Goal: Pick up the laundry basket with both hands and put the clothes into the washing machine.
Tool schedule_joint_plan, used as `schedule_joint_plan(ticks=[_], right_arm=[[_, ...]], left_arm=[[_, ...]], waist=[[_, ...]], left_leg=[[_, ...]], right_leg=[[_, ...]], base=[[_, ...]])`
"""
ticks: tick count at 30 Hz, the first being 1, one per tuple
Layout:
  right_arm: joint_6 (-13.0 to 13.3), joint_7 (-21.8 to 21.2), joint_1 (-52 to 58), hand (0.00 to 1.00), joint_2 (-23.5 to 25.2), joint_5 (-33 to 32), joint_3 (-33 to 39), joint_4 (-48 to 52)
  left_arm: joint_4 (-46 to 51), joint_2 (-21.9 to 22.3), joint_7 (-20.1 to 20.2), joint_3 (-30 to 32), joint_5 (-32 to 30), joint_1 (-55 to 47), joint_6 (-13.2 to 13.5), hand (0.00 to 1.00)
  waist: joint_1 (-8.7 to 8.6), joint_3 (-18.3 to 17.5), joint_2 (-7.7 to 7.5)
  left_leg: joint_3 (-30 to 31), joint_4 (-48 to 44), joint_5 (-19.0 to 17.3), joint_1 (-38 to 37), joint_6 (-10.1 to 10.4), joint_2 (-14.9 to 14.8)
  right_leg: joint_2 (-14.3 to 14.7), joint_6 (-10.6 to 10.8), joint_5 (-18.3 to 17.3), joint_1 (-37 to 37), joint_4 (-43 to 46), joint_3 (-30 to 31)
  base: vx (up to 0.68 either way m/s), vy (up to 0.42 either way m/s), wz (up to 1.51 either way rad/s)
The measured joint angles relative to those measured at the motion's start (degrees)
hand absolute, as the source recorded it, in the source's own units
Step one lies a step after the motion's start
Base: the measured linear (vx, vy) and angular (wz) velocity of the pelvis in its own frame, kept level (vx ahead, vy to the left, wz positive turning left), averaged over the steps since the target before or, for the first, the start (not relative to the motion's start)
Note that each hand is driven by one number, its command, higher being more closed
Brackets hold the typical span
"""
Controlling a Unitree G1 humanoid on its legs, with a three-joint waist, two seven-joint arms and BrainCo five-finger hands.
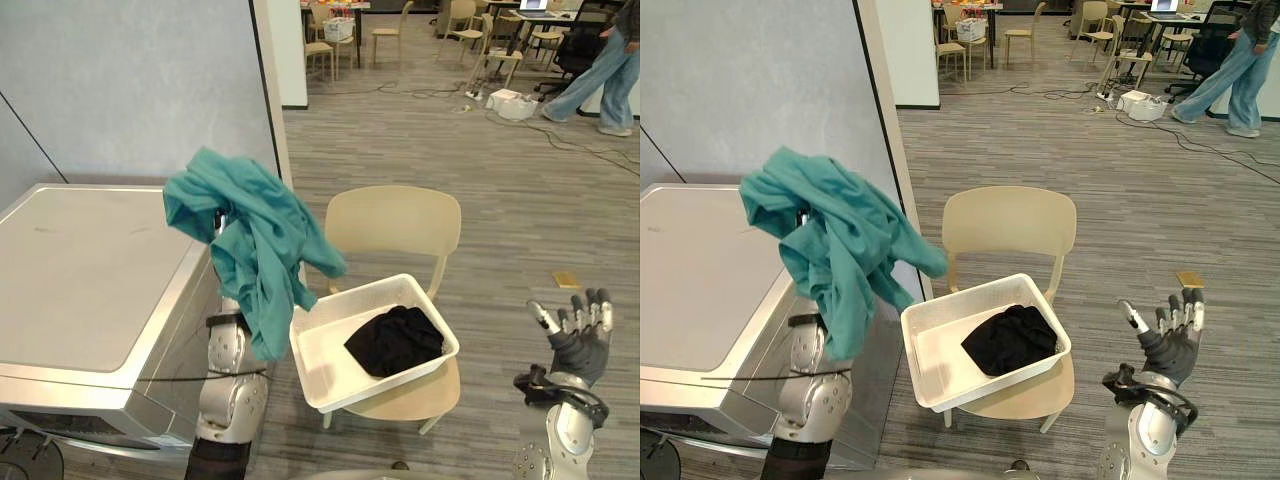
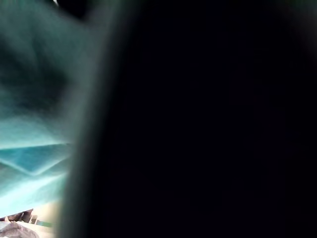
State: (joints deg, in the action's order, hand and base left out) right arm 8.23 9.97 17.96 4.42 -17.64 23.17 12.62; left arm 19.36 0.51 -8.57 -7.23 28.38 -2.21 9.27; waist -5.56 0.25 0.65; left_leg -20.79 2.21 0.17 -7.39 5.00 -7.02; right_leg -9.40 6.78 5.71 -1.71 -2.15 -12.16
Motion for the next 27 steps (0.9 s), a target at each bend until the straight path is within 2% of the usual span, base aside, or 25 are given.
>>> schedule_joint_plan(ticks=[5,7,11,14,17,19,20,22,23,24,25,26,27], right_arm=[[-1.2,-1.1,4.6,0.00,1.1,-0.1,-2.3,-10.3],[-1.9,-1.6,7.0,0.00,1.8,0.0,-4.1,-12.3],[-2.1,-3.1,8.6,0.00,2.0,0.0,-8.6,-17.0],[-2.4,-5.6,9.5,0.00,2.1,-0.1,-14.3,-21.4],[-2.5,-8.5,9.3,0.00,1.6,-0.1,-21.1,-22.1],[-2.5,-9.4,7.8,0.00,0.8,-0.2,-24.9,-22.1],[-2.5,-9.6,7.3,0.00,0.6,-0.2,-25.5,-22.1],[-2.4,-9.7,5.4,0.00,-0.6,0.0,-26.6,-22.1],[-2.4,-9.4,3.4,0.00,-1.2,0.1,-27.3,-22.0],[-2.4,-8.8,1.3,0.00,-1.6,0.2,-27.1,-22.0],[-2.4,-8.8,0.5,0.00,-1.3,0.3,-26.9,-21.9],[-2.2,-8.7,-1.5,0.00,-1.6,0.4,-26.2,-21.5],[-2.2,-8.5,-1.8,0.00,-1.7,0.4,-25.7,-21.5]], left_arm=[[-0.5,1.1,4.2,-0.2,-0.6,-10.6,0.0,1.00],[-3.3,1.6,5.1,-1.1,-2.2,-14.5,-0.1,1.00],[-8.4,3.1,7.4,-2.2,-2.2,-21.1,-0.4,1.00],[-13.0,3.3,8.5,-2.4,-2.2,-25.1,-1.8,1.00],[-13.2,3.3,9.1,-2.5,-2.2,-27.3,-2.6,1.00],[-12.5,3.2,9.8,-2.6,-2.2,-26.8,-2.6,1.00],[-12.2,3.2,9.8,-2.6,-2.2,-26.5,-2.6,1.00],[-10.6,3.1,9.6,-2.8,-2.2,-25.9,-2.6,1.00],[-9.5,2.8,9.5,-2.9,-2.2,-25.1,-2.5,1.00],[-9.5,2.0,9.3,-3.3,-2.2,-23.3,-2.5,1.00],[-9.5,1.7,9.2,-3.3,-2.2,-22.7,-2.5,1.00],[-9.3,1.5,8.8,-3.5,-2.3,-21.2,-2.5,1.00],[-9.4,1.4,8.5,-3.6,-2.3,-20.8,-2.4,1.00]], waist=[[0.36,0.2,0.87],[1.25,0.1,1.31],[2.04,0.5,1.00],[3.73,1.2,0.39],[4.93,4.0,-0.01],[5.47,7.3,-0.15],[5.57,7.7,-0.02],[6.52,8.7,0.15],[6.63,9.1,0.09],[6.68,9.4,-0.39],[6.88,9.5,-0.90],[7.35,10.3,-0.65],[7.41,10.3,-0.61]], left_leg=[[1.2,0.6,0.0,-0.2,0.0,-0.1],[1.8,0.8,0.0,-0.9,0.0,-0.1],[2.9,0.0,-0.7,-1.3,0.3,-0.8],[3.5,-3.1,-3.1,-0.4,0.3,-1.9],[5.8,-8.0,-4.9,1.9,0.4,-3.0],[10.6,-12.8,-5.3,6.3,0.7,-3.1],[11.9,-13.7,-5.3,7.9,0.7,-3.0],[15.2,-16.6,-5.0,13.0,0.8,-2.8],[17.0,-18.3,-3.3,16.6,0.7,-2.4],[18.0,-17.3,-0.1,18.8,0.5,-1.6],[17.7,-15.2,0.7,18.3,0.3,-1.3],[12.9,-25.5,-6.4,19.7,-3.7,-4.3],[11.4,-30.2,-8.3,19.8,-4.4,-5.7]], right_leg=[[0.0,0.2,-0.9,-1.1,0.2,-1.5],[-0.1,0.2,-1.6,-1.8,1.0,-2.1],[-0.4,0.4,-3.3,-2.8,2.7,-3.6],[-0.3,0.3,-4.8,-3.4,4.4,-4.5],[-0.2,0.0,-6.2,-4.1,6.3,-6.7],[-0.8,-0.4,-8.0,-3.6,9.6,-10.9],[-1.1,-0.6,-8.5,-2.9,10.7,-12.1],[-2.1,-1.3,-10.3,0.7,15.2,-15.1],[-3.1,-2.2,-11.3,3.2,18.3,-17.2],[-4.4,-2.9,-11.7,4.4,19.6,-19.0],[-5.7,-3.0,-11.8,4.6,19.4,-19.7],[-6.0,-3.0,-11.8,4.1,20.3,-21.1],[-6.3,-3.0,-11.8,3.6,20.6,-21.5]], base=[[0.00,-0.012,0.15],[0.03,-0.003,0.16],[0.01,-0.017,0.19],[-0.01,-0.030,0.16],[-0.02,-0.050,0.41],[-0.06,-0.031,0.92],[-0.10,-0.030,1.02],[-0.10,-0.033,0.87],[-0.08,-0.040,1.15],[-0.09,-0.045,1.13],[-0.08,-0.018,0.82],[-0.07,0.010,0.34],[-0.08,0.056,0.39]])
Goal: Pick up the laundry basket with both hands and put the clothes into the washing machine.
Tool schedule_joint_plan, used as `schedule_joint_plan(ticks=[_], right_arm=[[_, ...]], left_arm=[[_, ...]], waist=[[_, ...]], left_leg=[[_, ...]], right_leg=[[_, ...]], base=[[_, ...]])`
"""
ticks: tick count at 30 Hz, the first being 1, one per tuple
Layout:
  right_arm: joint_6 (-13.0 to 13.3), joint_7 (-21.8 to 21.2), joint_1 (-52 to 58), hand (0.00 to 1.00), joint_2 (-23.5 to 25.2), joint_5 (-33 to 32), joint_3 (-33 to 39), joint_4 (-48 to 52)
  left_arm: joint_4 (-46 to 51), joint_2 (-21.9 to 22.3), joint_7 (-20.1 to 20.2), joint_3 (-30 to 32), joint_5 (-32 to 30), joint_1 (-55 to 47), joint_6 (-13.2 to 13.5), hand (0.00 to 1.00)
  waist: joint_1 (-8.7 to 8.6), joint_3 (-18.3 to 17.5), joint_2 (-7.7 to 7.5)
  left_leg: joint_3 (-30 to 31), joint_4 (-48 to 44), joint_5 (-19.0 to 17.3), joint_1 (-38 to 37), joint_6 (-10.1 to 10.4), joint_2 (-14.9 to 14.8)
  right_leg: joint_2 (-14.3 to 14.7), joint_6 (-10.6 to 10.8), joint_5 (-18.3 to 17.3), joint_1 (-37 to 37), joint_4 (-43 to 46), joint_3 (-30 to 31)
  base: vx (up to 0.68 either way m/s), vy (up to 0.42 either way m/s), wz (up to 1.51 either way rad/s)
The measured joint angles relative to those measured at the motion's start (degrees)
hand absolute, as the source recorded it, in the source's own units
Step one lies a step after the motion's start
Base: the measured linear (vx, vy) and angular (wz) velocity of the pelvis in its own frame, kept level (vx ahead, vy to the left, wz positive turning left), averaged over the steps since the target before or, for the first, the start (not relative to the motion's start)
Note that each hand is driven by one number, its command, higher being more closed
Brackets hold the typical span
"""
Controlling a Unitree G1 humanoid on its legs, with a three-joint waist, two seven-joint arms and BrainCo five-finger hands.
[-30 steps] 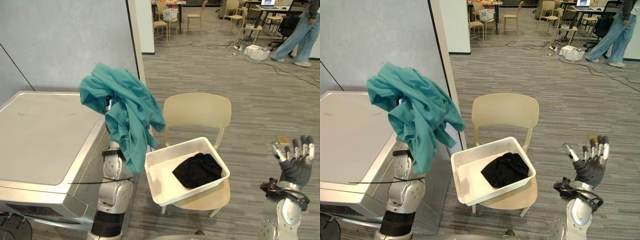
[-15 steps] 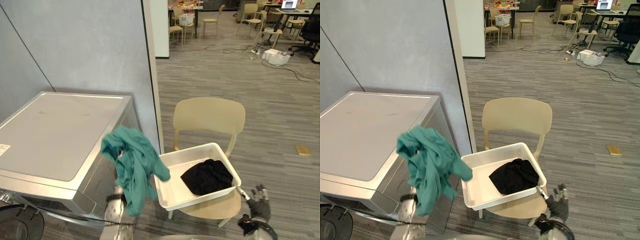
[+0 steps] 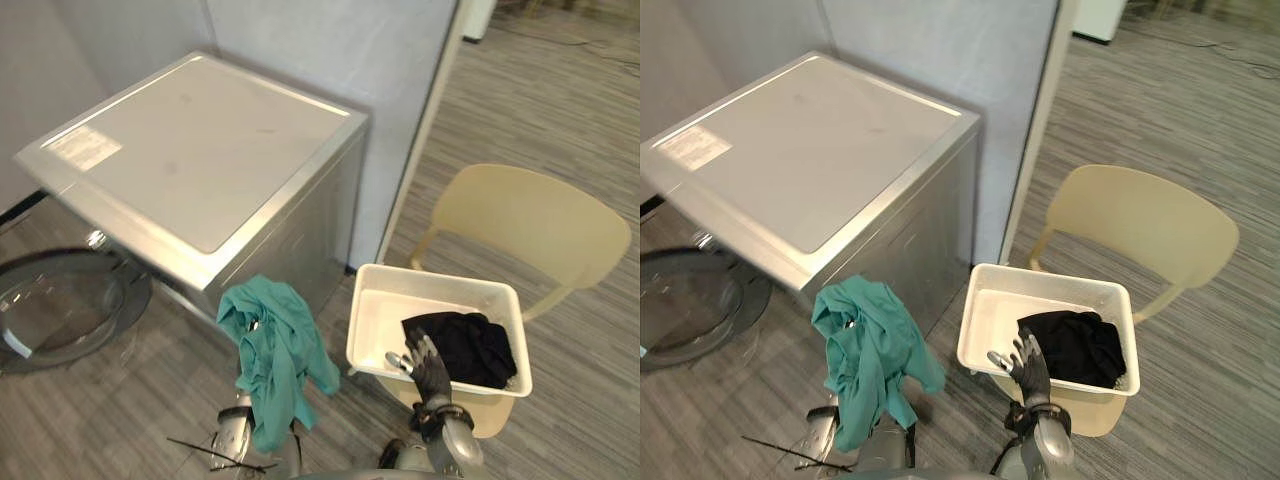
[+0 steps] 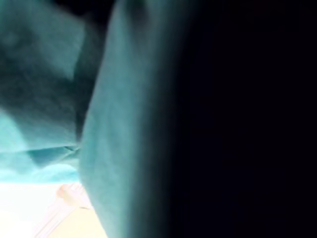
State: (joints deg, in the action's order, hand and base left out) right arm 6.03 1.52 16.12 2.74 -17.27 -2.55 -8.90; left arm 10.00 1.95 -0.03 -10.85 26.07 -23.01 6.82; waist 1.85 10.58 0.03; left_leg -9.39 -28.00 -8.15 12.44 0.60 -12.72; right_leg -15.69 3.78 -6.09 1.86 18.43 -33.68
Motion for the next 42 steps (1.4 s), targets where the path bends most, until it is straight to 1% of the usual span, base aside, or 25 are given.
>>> schedule_joint_plan(ticks=[1,3,5,6,7,9,10,11,15,17,19,20,21,22,23,25,26,27,28,32,35,38,39,40,42], right_arm=[[0.1,0.8,0.3,0.00,-0.1,0.1,1.1,0.5],[0.3,1.3,0.8,0.00,-0.2,0.1,2.6,0.4],[0.4,2.2,1.7,0.00,-0.6,0.0,5.0,-0.3],[0.3,3.0,1.7,0.00,-0.8,-0.1,6.9,-2.1],[0.0,3.8,1.4,0.00,-0.2,-0.1,8.7,-4.9],[-0.2,3.8,1.1,0.00,1.0,-0.1,9.0,-8.0],[-0.8,3.8,1.0,0.00,1.0,0.1,8.9,-8.7],[-0.9,3.9,0.9,0.00,1.0,0.1,8.8,-8.7],[-0.8,3.8,-1.8,0.00,0.7,2.2,8.9,-9.3],[-1.0,3.8,-2.1,0.00,0.8,2.8,8.8,-10.0],[-1.3,3.8,-0.3,0.00,0.3,3.4,8.5,-9.8],[-1.6,3.8,1.3,0.00,0.3,3.4,8.3,-9.7],[-2.0,3.5,2.5,0.00,1.1,3.4,6.6,-8.6],[-2.2,3.1,3.3,0.00,1.1,3.3,5.2,-7.0],[-2.2,3.1,3.6,0.00,1.1,3.2,4.8,-6.1],[-1.7,3.1,3.4,0.00,1.3,2.5,5.0,-2.8],[-1.5,3.1,3.3,0.00,1.3,2.0,5.0,-2.6],[-1.1,3.2,3.4,0.00,1.3,1.4,5.0,-1.9],[-1.0,3.2,3.8,0.00,0.9,0.8,4.7,-1.2],[-0.9,3.3,4.6,0.00,1.6,-1.3,3.0,-1.0],[-0.7,3.1,6.7,0.00,1.2,-2.4,1.8,2.3],[-0.3,3.1,7.3,0.00,-0.8,-2.4,0.3,6.2],[-0.2,3.1,7.2,0.00,-1.2,-2.4,0.1,6.3],[-0.3,3.1,6.6,0.00,-1.0,-2.4,0.0,6.3],[-0.2,3.2,6.6,0.00,-1.0,-2.3,0.1,5.9]], left_arm=[[-0.6,-0.3,0.0,-1.0,0.2,1.3,0.1,1.00],[-2.6,-0.5,-0.1,-2.5,0.3,2.9,0.2,1.00],[-4.5,-0.3,-0.1,-4.5,0.3,4.3,0.2,1.00],[-5.5,-0.1,0.0,-5.4,0.3,4.7,0.1,1.00],[-6.1,-0.7,-0.1,-6.0,0.3,5.6,0.0,1.00],[-6.5,-2.6,-0.4,-4.5,0.3,6.8,0.0,1.00],[-7.2,-3.4,-0.5,-2.9,0.4,6.5,0.0,1.00],[-7.7,-3.8,-0.6,-1.9,0.4,6.3,0.0,1.00],[-8.4,-5.9,-1.1,2.3,-0.1,4.4,0.8,1.00],[-9.8,-5.5,-1.2,2.4,-2.0,4.3,0.5,1.00],[-10.0,-4.2,-1.5,1.8,-3.1,4.0,0.2,1.00],[-9.7,-3.2,-1.5,1.5,-3.8,4.0,0.4,1.00],[-9.1,-3.2,-1.7,2.0,-4.3,4.2,0.9,1.00],[-8.4,-3.3,-1.9,2.3,-4.3,4.5,1.2,1.00],[-8.1,-3.2,-2.1,2.2,-4.3,4.6,1.3,1.00],[-8.1,-2.0,-2.6,0.9,-4.6,4.4,1.1,1.00],[-8.1,-1.8,-2.7,0.7,-4.6,4.5,1.0,1.00],[-8.2,-0.8,-2.6,-0.8,-4.7,4.7,0.9,1.00],[-8.6,0.6,-2.6,-2.7,-4.8,4.9,0.3,1.00],[-8.3,0.9,-2.1,-5.7,-5.5,5.7,-0.2,1.00],[-5.5,0.5,-1.2,-7.5,-5.3,5.2,-0.2,1.00],[-3.5,0.6,-1.4,-6.8,-5.2,4.6,0.2,1.00],[-3.5,0.6,-1.5,-6.4,-4.6,4.5,0.2,1.00],[-3.8,0.7,-1.5,-5.9,-4.0,4.5,0.2,1.00],[-4.7,0.6,-1.6,-5.4,-3.9,4.3,0.2,1.00]], waist=[[-0.56,-0.1,-0.29],[-1.36,-1.1,-0.35],[-2.53,-3.0,1.03],[-3.21,-4.4,2.34],[-4.21,-6.1,1.38],[-4.14,-6.0,-1.23],[-2.91,-6.2,-1.86],[-2.37,-5.7,-1.14],[-0.82,-7.2,-3.11],[-1.03,-6.4,-2.50],[-1.09,-5.1,-1.79],[-1.14,-5.0,0.22],[-1.59,-5.1,-0.24],[-2.06,-5.1,-1.31],[-2.46,-5.2,-1.99],[-2.94,-5.5,-3.35],[-2.92,-5.5,-3.27],[-2.80,-6.2,-3.49],[-3.51,-6.1,-0.83],[-4.00,-6.4,1.00],[-3.86,-5.8,1.45],[-1.26,-5.5,2.70],[-0.80,-5.5,2.69],[-0.71,-5.3,1.98],[-0.97,-5.4,0.54]], left_leg=[[-3.1,-9.4,-2.0,-1.3,-2.0,-3.9],[-4.0,-14.2,-2.2,-2.8,-2.3,-7.7],[-3.5,-13.5,-1.9,-3.2,-2.0,-11.4],[-2.3,-9.4,-5.4,-2.5,3.8,-9.9],[-1.4,-6.1,-7.5,-0.7,7.0,-7.0],[-1.2,-3.5,-7.5,1.3,7.0,-2.9],[-1.2,-3.0,-7.6,0.9,6.9,-1.1],[-1.4,-2.7,-7.6,0.2,6.9,-0.5],[-2.9,2.9,-7.1,-2.5,5.2,3.2],[-2.8,4.9,-6.2,-3.5,3.9,4.9],[-1.9,7.9,-5.5,-6.7,2.9,6.0],[-1.3,10.2,-5.2,-9.0,2.6,5.7],[0.2,11.8,-4.5,-9.8,2.0,4.8],[0.7,12.9,-4.0,-9.9,1.3,4.7],[0.8,13.7,-3.8,-9.8,1.0,4.8],[0.8,15.9,-3.5,-9.6,0.9,5.1],[0.9,15.9,-3.2,-9.1,1.4,5.1],[1.7,15.2,-2.1,-7.7,3.7,5.5],[4.3,15.1,-1.7,-6.7,3.8,5.0],[2.9,11.3,-0.9,-6.3,4.6,3.4],[1.9,-7.3,-1.0,-1.2,4.0,1.4],[2.2,-24.2,2.9,6.2,7.5,-1.4],[1.4,-26.3,2.1,7.2,7.0,-2.3],[1.5,-24.2,0.3,7.8,4.1,-4.9],[2.5,-17.4,0.0,7.3,3.5,-7.5]], right_leg=[[-1.5,0.4,0.3,-2.0,0.4,-1.5],[-3.1,1.7,1.2,-2.6,-0.1,-2.9],[-3.8,3.2,3.4,-2.2,-1.8,-4.5],[-4.7,4.0,5.5,-1.3,-2.7,-5.5],[-5.6,4.1,8.4,0.1,-5.6,-5.7],[-6.5,2.9,13.0,0.0,-10.8,-5.2],[-7.1,3.0,17.0,-0.9,-12.0,-5.2],[-7.6,2.8,18.4,-1.1,-11.7,-5.2],[-9.9,1.4,18.1,0.6,-9.8,-3.6],[-12.8,0.1,19.1,1.6,-5.4,-3.2],[-14.0,-4.4,22.4,1.7,-0.7,2.2],[-12.6,-5.8,23.2,3.4,3.1,9.0],[-8.7,-1.7,16.1,5.6,8.8,15.4],[-5.1,0.3,9.7,6.9,12.4,18.3],[-2.8,0.5,6.3,7.6,13.9,19.1],[7.1,2.2,-4.5,6.7,10.3,18.7],[8.1,1.8,-5.1,6.1,8.4,18.6],[10.1,-0.9,-7.5,3.1,1.8,21.2],[12.6,-1.6,-6.4,3.2,1.6,25.0],[13.5,-2.4,-7.0,0.3,1.3,25.1],[13.9,-2.7,-7.2,-5.1,1.2,23.2],[13.3,-2.5,-10.9,-8.2,0.2,24.5],[12.5,-2.5,-11.0,-8.7,-0.8,25.0],[11.3,-2.4,-11.0,-8.5,-0.8,26.4],[9.3,-2.3,-11.0,-8.1,-0.3,28.1]], base=[[-0.13,0.117,0.34],[-0.15,0.207,0.42],[-0.08,0.462,0.62],[-0.04,0.603,1.01],[-0.03,0.506,1.05],[-0.05,0.402,0.90],[-0.02,0.368,0.51],[-0.02,0.328,0.15],[-0.03,0.125,0.04],[-0.09,0.056,0.28],[-0.08,0.067,0.27],[-0.04,0.040,0.29],[-0.02,0.006,0.32],[-0.02,-0.058,0.34],[0.01,-0.121,0.45],[0.04,-0.198,0.42],[0.06,-0.192,0.29],[0.08,-0.137,0.32],[0.09,-0.105,0.50],[0.18,-0.063,0.47],[0.14,-0.019,0.61],[0.06,0.046,-0.17],[0.18,0.151,-0.42],[0.16,0.161,-0.34],[0.13,0.201,-0.36]])
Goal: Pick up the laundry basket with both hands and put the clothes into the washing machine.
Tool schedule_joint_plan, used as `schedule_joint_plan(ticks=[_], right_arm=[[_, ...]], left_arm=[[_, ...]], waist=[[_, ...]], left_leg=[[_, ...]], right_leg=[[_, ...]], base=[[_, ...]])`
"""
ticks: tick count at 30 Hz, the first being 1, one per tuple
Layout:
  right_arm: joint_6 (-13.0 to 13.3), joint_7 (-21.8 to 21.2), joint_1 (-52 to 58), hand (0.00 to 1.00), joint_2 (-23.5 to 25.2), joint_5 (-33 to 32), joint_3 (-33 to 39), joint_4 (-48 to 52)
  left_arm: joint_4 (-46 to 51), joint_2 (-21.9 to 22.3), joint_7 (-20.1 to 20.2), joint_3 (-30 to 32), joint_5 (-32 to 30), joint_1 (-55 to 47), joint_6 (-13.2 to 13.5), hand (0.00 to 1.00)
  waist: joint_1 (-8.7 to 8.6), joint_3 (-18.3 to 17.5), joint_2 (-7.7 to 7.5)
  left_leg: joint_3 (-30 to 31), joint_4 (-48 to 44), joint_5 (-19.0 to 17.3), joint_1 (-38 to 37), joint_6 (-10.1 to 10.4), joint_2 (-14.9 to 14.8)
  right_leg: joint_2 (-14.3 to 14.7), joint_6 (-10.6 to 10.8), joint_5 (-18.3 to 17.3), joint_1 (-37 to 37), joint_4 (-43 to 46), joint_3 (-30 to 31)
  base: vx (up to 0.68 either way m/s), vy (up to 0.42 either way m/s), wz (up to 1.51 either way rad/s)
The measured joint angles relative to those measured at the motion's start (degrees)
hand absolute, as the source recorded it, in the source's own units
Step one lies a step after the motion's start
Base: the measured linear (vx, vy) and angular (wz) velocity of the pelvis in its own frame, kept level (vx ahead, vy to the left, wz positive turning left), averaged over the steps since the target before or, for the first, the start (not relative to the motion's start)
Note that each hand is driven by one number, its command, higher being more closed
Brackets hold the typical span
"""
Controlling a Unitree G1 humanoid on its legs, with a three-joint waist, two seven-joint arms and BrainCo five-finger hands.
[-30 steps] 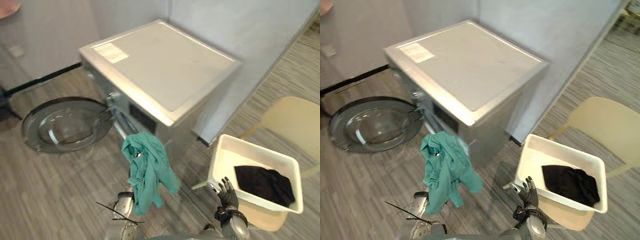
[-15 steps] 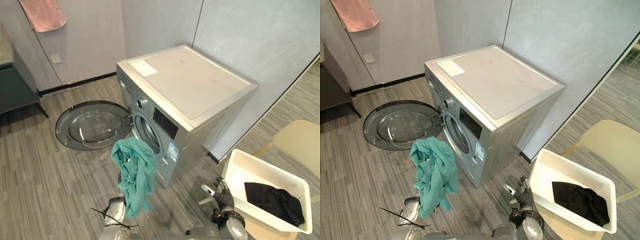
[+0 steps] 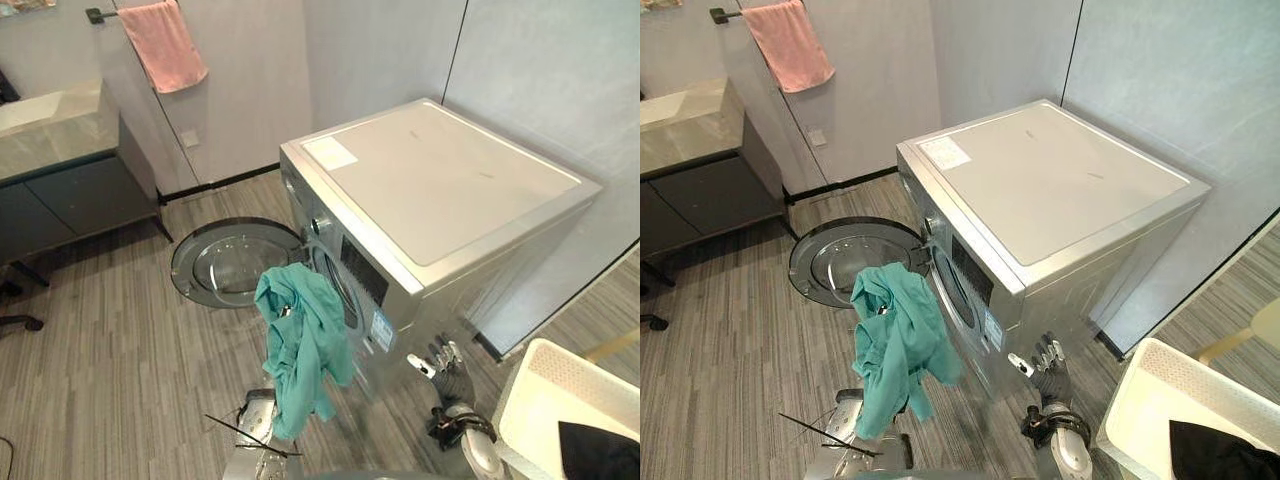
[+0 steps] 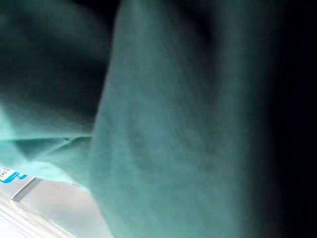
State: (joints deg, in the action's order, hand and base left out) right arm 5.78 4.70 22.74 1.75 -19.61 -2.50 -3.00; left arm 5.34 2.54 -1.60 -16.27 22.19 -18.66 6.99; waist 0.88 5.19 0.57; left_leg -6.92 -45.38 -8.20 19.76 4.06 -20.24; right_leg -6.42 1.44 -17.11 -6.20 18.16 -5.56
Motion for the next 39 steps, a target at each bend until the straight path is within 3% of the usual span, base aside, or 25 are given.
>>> schedule_joint_plan(ticks=[1,3,4,5,6,7,8,9,10,11,12,13,14,15,16,19,21,24,29,32,33,35,36,37,39], right_arm=[[0.0,0.1,-0.3,0.00,0.0,0.1,0.5,-0.5],[0.0,0.1,-0.9,0.00,0.0,0.9,1.6,-1.3],[0.0,0.2,-2.1,0.00,-0.1,2.2,3.8,-3.6],[0.0,0.4,-2.9,0.00,-0.3,2.2,4.9,-4.8],[0.0,0.8,-3.6,0.00,-0.8,2.2,6.8,-5.7],[0.3,1.9,-3.8,0.00,-1.5,2.2,9.2,-6.4],[0.0,2.4,-4.9,0.00,1.2,2.1,10.8,-8.6],[-0.8,3.4,-4.6,0.00,2.1,1.8,11.5,-8.8],[-0.7,3.6,-4.5,0.00,2.3,1.7,12.6,-8.8],[-0.7,3.8,-5.0,0.00,2.5,1.7,12.5,-8.5],[-0.7,3.9,-5.4,0.00,2.6,1.7,12.1,-8.1],[-0.7,3.9,-6.3,0.00,1.9,1.7,10.5,-7.5],[-0.7,3.7,-6.9,0.00,1.8,1.8,8.4,-7.5],[-0.8,3.3,-7.2,0.00,1.8,1.8,6.9,-7.4],[-0.8,2.8,-7.1,0.00,1.9,1.7,6.8,-7.0],[-0.7,2.7,-5.7,0.00,1.9,1.7,7.2,-5.8],[-0.4,2.6,-5.9,0.00,2.0,1.7,7.4,-5.7],[-0.4,2.7,-5.5,0.00,2.4,1.4,8.3,-5.6],[-0.4,2.9,-4.0,0.00,2.8,-0.6,8.9,-5.2],[0.1,2.8,-3.1,0.00,2.7,-0.7,6.9,-1.3],[0.3,2.7,-2.6,0.00,2.7,-0.8,6.5,1.2],[0.3,2.6,-2.0,0.00,2.4,-1.3,5.8,1.9],[0.3,2.6,-1.8,0.00,2.7,-1.3,4.9,1.8],[0.2,2.7,-2.0,0.00,2.7,-1.3,4.8,1.6],[0.2,2.6,-2.8,0.00,2.7,-1.1,4.5,1.2]], left_arm=[[-1.7,-0.2,-0.1,0.0,0.0,0.1,0.0,1.00],[-2.8,-0.3,-0.1,-0.2,0.2,0.2,-0.2,1.00],[-4.0,-0.4,-0.4,-0.7,0.2,0.1,-0.3,1.00],[-4.7,-0.5,-0.6,-1.2,0.2,0.2,-0.4,1.00],[-5.8,-0.4,-0.6,-2.3,0.2,0.3,-0.6,1.00],[-6.6,-1.0,-0.6,-4.2,0.2,0.3,-1.1,1.00],[-7.8,-3.2,-0.7,-3.8,0.2,1.5,-1.3,1.00],[-9.4,-4.3,-1.0,-3.7,0.1,3.0,-1.8,1.00],[-10.3,-4.5,-0.9,-3.9,-0.3,3.9,-1.8,1.00],[-10.3,-4.5,-0.7,-4.2,-0.5,4.6,-1.7,1.00],[-10.2,-4.5,-0.7,-4.4,-0.5,5.0,-1.7,1.00],[-10.1,-4.3,-0.7,-4.2,-0.7,5.3,-1.5,1.00],[-10.0,-4.4,-0.8,-3.5,-0.8,5.3,-1.5,1.00],[-10.0,-4.3,-1.1,-3.0,-0.9,5.3,-1.5,1.00],[-10.0,-4.3,-1.1,-2.9,-0.9,5.3,-1.5,1.00],[-10.0,-3.7,-1.1,-2.3,-0.9,4.9,-1.4,1.00],[-10.1,-3.1,-1.2,-1.1,-1.1,4.9,-1.5,1.00],[-10.4,-2.1,-1.2,-1.1,-2.1,5.3,-1.6,1.00],[-10.4,0.3,-1.0,-2.4,-2.0,6.4,-2.2,1.00],[-9.0,0.4,-1.0,-2.8,-1.3,7.0,-2.2,1.00],[-7.9,0.4,-1.1,-2.7,-0.9,6.8,-2.2,1.00],[-6.9,0.5,-1.2,-1.5,-0.3,5.5,-2.1,1.00],[-6.6,0.5,-1.3,-0.8,-0.2,4.8,-2.1,1.00],[-6.2,0.4,-1.3,-1.0,-0.2,4.4,-2.1,1.00],[-6.1,0.3,-1.0,-1.6,-0.1,3.8,-2.2,1.00]], waist=[[-0.25,-0.3,-1.36],[-0.57,-0.6,-2.09],[-1.55,-1.6,-2.82],[-1.79,-1.9,-2.63],[-1.73,-2.7,-1.31],[-2.18,-4.4,0.64],[-3.76,-4.9,-3.01],[-4.36,-5.1,-4.76],[-4.44,-5.3,-4.68],[-3.95,-5.5,-4.94],[-3.47,-5.5,-4.92],[-2.86,-5.1,-3.68],[-3.01,-5.1,-3.67],[-3.51,-5.0,-3.45],[-3.37,-4.6,-2.89],[-3.49,-4.4,-2.24],[-3.65,-4.5,-1.92],[-3.57,-4.8,-1.77],[-3.74,-4.1,-1.80],[-2.76,-2.7,-0.99],[-2.37,-1.5,0.74],[-1.23,-0.9,0.89],[-0.50,-1.0,0.62],[-0.09,-1.0,0.63],[0.09,-1.1,-0.08]], left_leg=[[3.9,9.2,0.3,-0.7,-0.2,-2.0],[8.5,17.5,1.1,-0.6,0.1,-3.9],[12.9,23.8,3.8,-0.7,1.6,-3.7],[13.3,25.2,5.1,-1.0,3.0,-3.5],[12.6,25.8,6.6,-1.8,5.5,-3.4],[9.4,26.2,3.8,-2.4,12.0,-3.2],[8.0,23.2,3.0,-1.1,10.6,0.8],[6.5,21.3,2.2,-0.8,10.7,3.5],[5.5,19.4,0.3,0.2,9.2,4.6],[2.2,19.0,-0.9,-0.3,7.1,5.5],[0.2,19.1,-1.5,-1.0,6.0,5.9],[-3.9,20.7,-2.3,-3.3,3.9,6.2],[-6.2,22.4,-2.3,-5.2,2.5,6.6],[-8.7,25.3,-1.8,-8.2,1.1,7.7],[-10.4,28.4,-1.1,-11.4,0.1,8.6],[-14.3,32.7,-0.4,-16.0,-1.1,10.4],[-18.5,34.4,-0.3,-17.7,-1.2,11.7],[-22.2,34.8,0.1,-17.6,-0.7,11.5],[-24.4,31.5,0.0,-21.7,-0.2,8.3],[-22.3,8.8,0.0,-15.9,-1.0,0.2],[-18.1,-1.0,2.5,-12.6,-4.2,-3.0],[-11.4,-8.9,10.8,-8.8,-3.2,-3.0],[-8.6,-11.1,10.0,-6.6,-2.4,-1.7],[-6.1,-9.2,5.0,-5.1,-2.7,0.2],[-2.2,-0.2,0.6,-4.0,-2.9,3.8]], right_leg=[[-2.4,0.3,-0.1,1.6,1.4,2.0],[-4.6,1.8,-0.5,3.0,2.1,4.0],[-7.4,6.1,-1.5,3.7,1.6,5.5],[-8.4,7.5,-1.8,3.8,0.6,5.9],[-9.9,8.6,-2.2,3.1,-1.7,6.8],[-11.9,12.0,-0.5,1.2,-5.1,7.8],[-16.0,12.7,0.8,0.9,-5.4,8.3],[-18.2,12.3,6.1,2.2,-5.7,9.3],[-19.0,9.7,14.5,3.6,-6.4,10.0],[-20.1,5.8,23.8,6.8,-7.1,11.4],[-20.7,3.2,28.9,8.1,-8.2,11.3],[-21.4,-1.6,36.7,9.9,-10.1,9.3],[-20.8,-1.7,32.4,12.4,-5.6,7.3],[-19.3,-1.5,24.8,14.2,1.3,3.4],[-15.9,0.8,17.3,14.5,7.3,-0.3],[-10.0,3.0,8.2,15.5,15.8,-6.8],[-7.6,0.6,3.3,15.3,13.4,-13.0],[-3.8,1.4,2.8,11.9,0.6,-9.1],[-1.0,2.0,3.9,7.1,-2.2,-6.5],[1.2,1.6,3.7,3.3,-3.1,-5.2],[2.5,0.6,2.8,1.8,-3.1,-4.6],[2.8,-0.2,0.9,1.5,-2.1,-0.9],[1.9,-0.4,0.4,1.6,-2.4,1.3],[1.4,-0.3,0.3,2.3,-2.4,2.9],[0.3,-0.2,0.3,3.2,-2.5,5.2]], base=[[0.15,0.321,-0.44],[0.19,0.441,-0.35],[0.23,0.541,-0.20],[0.26,0.756,-0.29],[0.25,0.820,-0.41],[0.25,0.871,-0.13],[0.22,0.694,0.03],[0.15,0.586,0.15],[0.20,0.812,-0.44],[0.15,0.679,-0.67],[0.15,0.768,-1.22],[0.11,0.514,-1.21],[0.12,0.586,-1.26],[0.09,0.416,-0.88],[0.05,0.320,-0.63],[0.00,0.218,-0.53],[0.00,0.100,-0.79],[0.03,-0.059,-0.88],[0.04,-0.084,-0.37],[0.02,-0.133,-0.48],[-0.05,-0.033,-0.66],[-0.03,0.055,-0.88],[0.04,0.132,-0.79],[0.06,0.144,-0.68],[0.15,0.147,-0.58]])
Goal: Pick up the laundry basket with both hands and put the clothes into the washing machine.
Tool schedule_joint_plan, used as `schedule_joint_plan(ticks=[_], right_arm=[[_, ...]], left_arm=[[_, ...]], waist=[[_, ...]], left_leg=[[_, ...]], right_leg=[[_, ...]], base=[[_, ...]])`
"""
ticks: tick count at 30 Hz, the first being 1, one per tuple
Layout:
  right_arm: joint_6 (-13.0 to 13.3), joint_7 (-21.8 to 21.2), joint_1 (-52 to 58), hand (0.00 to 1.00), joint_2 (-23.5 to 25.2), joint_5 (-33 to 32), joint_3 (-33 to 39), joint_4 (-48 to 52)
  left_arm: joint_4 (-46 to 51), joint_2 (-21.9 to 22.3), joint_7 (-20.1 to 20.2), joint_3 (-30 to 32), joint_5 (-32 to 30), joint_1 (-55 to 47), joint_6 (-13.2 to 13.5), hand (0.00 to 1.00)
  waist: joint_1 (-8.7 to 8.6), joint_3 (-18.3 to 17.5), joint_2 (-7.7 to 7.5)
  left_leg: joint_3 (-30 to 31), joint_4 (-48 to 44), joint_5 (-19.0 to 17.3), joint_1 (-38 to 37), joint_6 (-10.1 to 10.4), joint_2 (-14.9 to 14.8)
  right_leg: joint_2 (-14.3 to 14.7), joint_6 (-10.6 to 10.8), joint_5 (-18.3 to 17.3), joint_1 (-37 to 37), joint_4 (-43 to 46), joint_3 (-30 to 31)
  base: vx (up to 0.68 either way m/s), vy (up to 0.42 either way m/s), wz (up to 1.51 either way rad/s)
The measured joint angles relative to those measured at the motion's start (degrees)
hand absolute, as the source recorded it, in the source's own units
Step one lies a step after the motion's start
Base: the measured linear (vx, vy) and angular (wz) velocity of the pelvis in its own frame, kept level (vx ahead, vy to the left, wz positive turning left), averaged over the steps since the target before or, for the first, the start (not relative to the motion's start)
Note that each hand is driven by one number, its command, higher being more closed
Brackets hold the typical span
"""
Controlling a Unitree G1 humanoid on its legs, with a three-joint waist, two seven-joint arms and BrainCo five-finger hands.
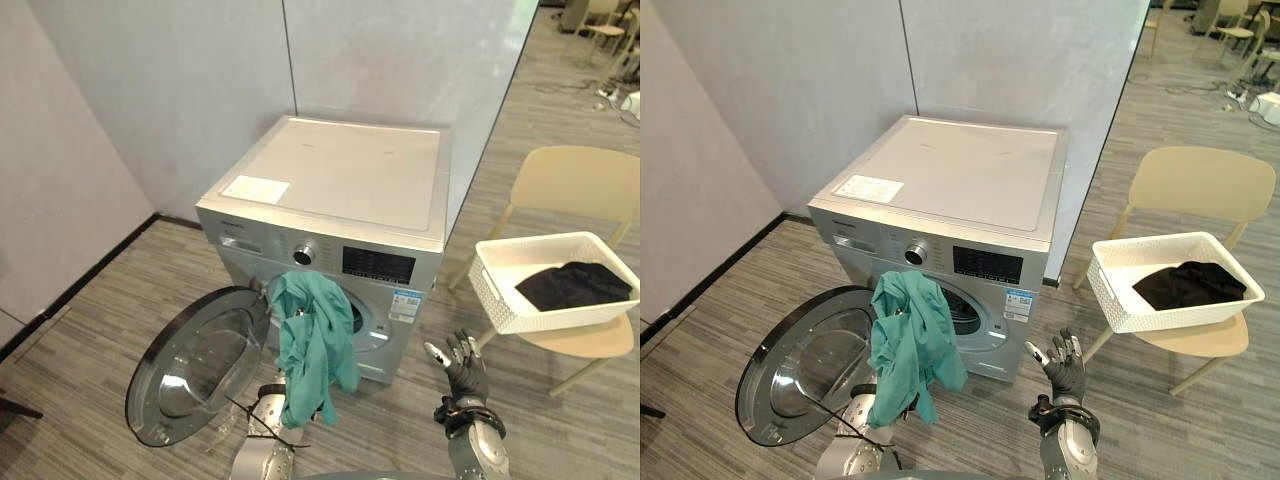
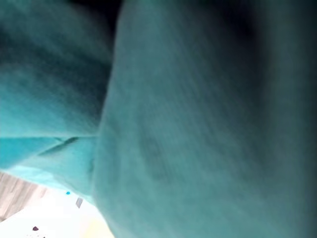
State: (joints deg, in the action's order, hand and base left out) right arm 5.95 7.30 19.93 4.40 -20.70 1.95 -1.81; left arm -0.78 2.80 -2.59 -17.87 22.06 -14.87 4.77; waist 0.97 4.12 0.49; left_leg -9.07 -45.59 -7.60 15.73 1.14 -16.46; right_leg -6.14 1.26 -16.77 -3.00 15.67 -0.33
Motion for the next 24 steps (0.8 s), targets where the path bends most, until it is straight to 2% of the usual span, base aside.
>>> schedule_joint_plan(ticks=[2,3,4,5,7,8,10,12,14,15,16,17,18,20,21,23,24], right_arm=[[0.2,-0.1,-0.8,0.00,-0.2,0.3,-0.3,-0.7],[0.4,-0.2,-1.6,0.00,-1.0,0.6,-0.3,-3.1],[0.3,-0.2,-1.9,0.00,-1.7,0.6,-0.3,-4.3],[-0.2,-0.5,-3.4,0.00,-1.9,1.0,-0.2,-9.0],[-0.6,-1.0,-3.0,0.00,-0.8,1.1,-1.1,-11.1],[-0.6,-1.5,-3.3,0.00,-0.8,1.2,-1.5,-11.2],[-0.6,-2.1,-4.0,0.00,-0.8,1.2,-1.3,-12.1],[-0.2,-2.5,-4.6,0.00,-1.0,1.5,-1.2,-13.8],[-0.1,-2.6,-4.5,0.00,-1.6,2.5,-1.2,-15.2],[-0.2,-2.7,-4.3,0.00,-1.9,3.0,-1.4,-15.3],[-0.2,-3.1,-4.2,0.00,-2.3,3.1,-1.4,-15.1],[-0.2,-3.5,-4.1,0.00,-2.3,3.1,-1.5,-15.0],[-0.2,-4.0,-4.0,0.00,-2.4,3.2,-2.1,-15.0],[-0.3,-4.8,-3.9,0.00,-2.4,3.3,-3.7,-14.8],[-0.3,-5.2,-4.4,0.00,-2.4,3.3,-4.7,-14.7],[-0.2,-5.6,-4.9,0.00,-2.5,3.3,-5.8,-13.2],[-0.1,-5.8,-5.1,0.00,-3.2,3.3,-6.5,-10.5]], left_arm=[[0.0,0.0,0.0,-0.1,0.0,-0.2,-0.2,1.00],[-0.1,0.0,0.0,-0.2,0.0,-0.2,-0.2,1.00],[-0.2,-0.1,0.0,-0.6,0.0,-0.2,-0.2,1.00],[-1.8,-1.1,0.0,-0.7,0.0,0.2,-0.2,1.00],[-2.4,-2.6,-0.2,-0.6,0.1,0.4,-0.3,1.00],[-2.5,-3.2,-0.2,-1.2,0.1,1.2,-0.3,1.00],[-2.5,-3.8,-0.2,-2.2,0.1,2.1,-0.2,1.00],[-2.5,-3.8,-0.1,-2.9,0.1,2.6,0.2,1.00],[-2.6,-3.5,0.0,-3.5,0.1,2.7,0.5,1.00],[-2.6,-3.4,0.0,-3.8,0.1,2.6,0.5,1.00],[-2.5,-3.6,0.0,-3.5,0.1,2.6,0.6,1.00],[-2.6,-3.6,0.0,-3.0,0.1,2.5,0.6,1.00],[-2.7,-3.7,-0.1,-1.8,0.2,2.4,0.6,1.00],[-2.7,-3.7,-0.3,-0.4,0.3,2.5,1.0,1.00],[-2.7,-3.7,-0.3,0.7,0.5,2.5,1.4,1.00],[-2.6,-3.6,-0.4,1.6,1.0,2.8,2.0,1.00],[-2.6,-2.6,-0.7,2.1,1.0,4.1,2.1,1.00]], waist=[[-0.23,-0.2,-0.32],[-0.27,-0.5,0.02],[-0.20,-1.0,0.93],[-0.58,-1.6,0.08],[-2.01,-2.7,-2.48],[-2.68,-2.7,-2.51],[-2.63,-2.7,-1.92],[-2.68,-2.8,-1.89],[-2.74,-2.7,-1.48],[-2.59,-2.0,-0.93],[-2.58,-0.8,-1.42],[-2.61,0.0,-1.69],[-3.25,1.1,-0.90],[-2.94,1.4,-1.31],[-2.33,2.2,-1.51],[-1.76,3.8,-2.39],[-1.75,5.8,-2.08]], left_leg=[[4.6,14.1,-0.7,-0.8,0.4,2.9],[8.3,25.8,1.0,-3.0,2.3,5.0],[9.7,29.9,3.0,-3.6,3.7,5.2],[9.1,29.9,3.4,-4.2,7.3,6.8],[8.5,29.7,2.6,-3.5,5.9,9.8],[8.3,29.6,2.2,-3.2,5.2,10.6],[7.1,29.9,1.9,-3.6,4.8,10.6],[5.9,30.9,1.4,-4.8,4.0,11.0],[4.6,32.1,1.1,-5.6,3.5,11.5],[3.6,32.9,1.2,-6.5,3.4,11.4],[2.0,32.9,1.2,-7.7,3.2,11.4],[1.2,32.9,0.8,-8.4,2.7,11.4],[0.3,32.7,0.0,-8.7,1.5,10.6],[-1.6,33.3,-0.1,-8.7,1.7,9.1],[-2.9,33.1,-0.4,-8.5,2.5,7.8],[-3.2,28.5,-2.1,-5.6,4.4,6.3],[-1.9,23.0,-4.0,-1.8,5.4,4.6]], right_leg=[[-1.3,1.7,0.9,0.2,-1.1,1.6],[-2.0,3.3,1.1,0.1,-2.6,2.4],[-1.8,4.2,1.1,-0.1,-3.5,2.8],[-3.3,5.2,1.6,-1.5,-5.7,3.8],[-6.4,7.1,4.7,-2.0,-8.6,3.3],[-7.1,7.9,7.2,-1.9,-9.7,3.3],[-7.3,8.5,10.8,-1.6,-10.5,3.7],[-7.9,8.7,12.5,-1.2,-10.3,4.3],[-8.3,8.7,12.5,2.0,-5.1,6.5],[-8.0,8.7,12.5,6.3,2.3,8.0],[-7.9,8.7,12.7,11.0,11.6,9.2],[-7.8,8.7,13.4,13.7,16.0,9.7],[-7.2,8.1,13.1,17.0,21.7,9.9],[-6.5,7.5,10.7,20.5,21.5,6.0],[-5.8,5.9,9.1,21.8,17.9,1.1],[-4.5,4.0,8.3,22.2,11.6,-3.4],[-3.7,4.5,5.9,22.1,10.5,-4.8]], base=[[0.19,0.229,-0.55],[0.17,0.256,-0.38],[0.23,0.347,-0.41],[0.27,0.310,-0.25],[0.33,0.317,0.03],[0.24,0.250,0.10],[0.17,0.206,-0.19],[0.17,0.180,-0.32],[0.12,0.130,-0.38],[0.07,0.082,-0.51],[0.05,0.061,-0.52],[0.01,0.018,-0.42],[0.01,-0.010,-0.36],[0.00,-0.052,-0.47],[-0.01,-0.172,-0.62],[-0.02,-0.235,-0.36],[-0.05,-0.242,0.07]])
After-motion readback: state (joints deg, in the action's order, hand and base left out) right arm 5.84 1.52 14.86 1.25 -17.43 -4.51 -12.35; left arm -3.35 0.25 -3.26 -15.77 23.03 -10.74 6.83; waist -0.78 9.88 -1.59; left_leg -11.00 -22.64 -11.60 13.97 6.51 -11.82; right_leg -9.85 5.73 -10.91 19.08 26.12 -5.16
